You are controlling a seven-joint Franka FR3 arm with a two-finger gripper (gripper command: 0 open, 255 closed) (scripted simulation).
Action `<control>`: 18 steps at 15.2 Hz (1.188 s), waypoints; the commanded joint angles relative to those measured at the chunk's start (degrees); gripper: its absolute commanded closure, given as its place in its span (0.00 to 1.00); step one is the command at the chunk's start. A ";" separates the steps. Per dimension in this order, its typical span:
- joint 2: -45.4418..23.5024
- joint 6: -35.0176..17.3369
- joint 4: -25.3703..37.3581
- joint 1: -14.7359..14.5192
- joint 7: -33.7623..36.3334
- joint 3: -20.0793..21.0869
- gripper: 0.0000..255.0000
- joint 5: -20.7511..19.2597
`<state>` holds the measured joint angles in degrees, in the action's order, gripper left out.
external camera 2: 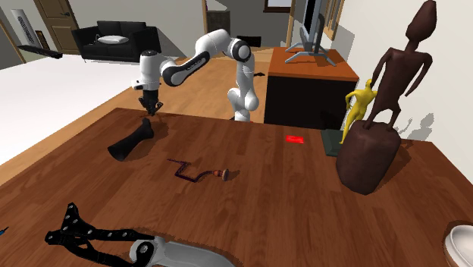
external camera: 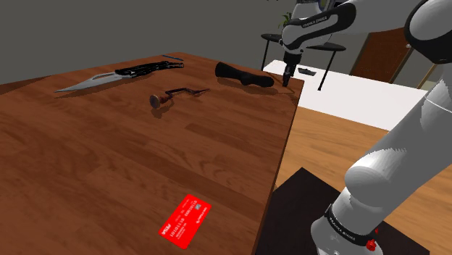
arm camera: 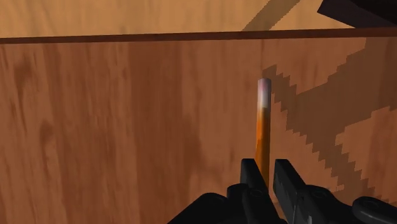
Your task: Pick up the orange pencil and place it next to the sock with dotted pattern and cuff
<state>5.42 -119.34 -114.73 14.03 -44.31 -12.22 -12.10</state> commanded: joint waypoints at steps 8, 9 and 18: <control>-0.51 -0.19 -0.71 -0.07 -0.04 0.02 0.00 0.08; -0.24 0.11 -0.69 -0.10 -0.01 0.07 0.00 0.05; 1.92 7.11 4.05 -0.68 0.03 0.89 0.00 0.12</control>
<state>7.31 -112.27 -110.68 13.35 -44.28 -11.34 -11.98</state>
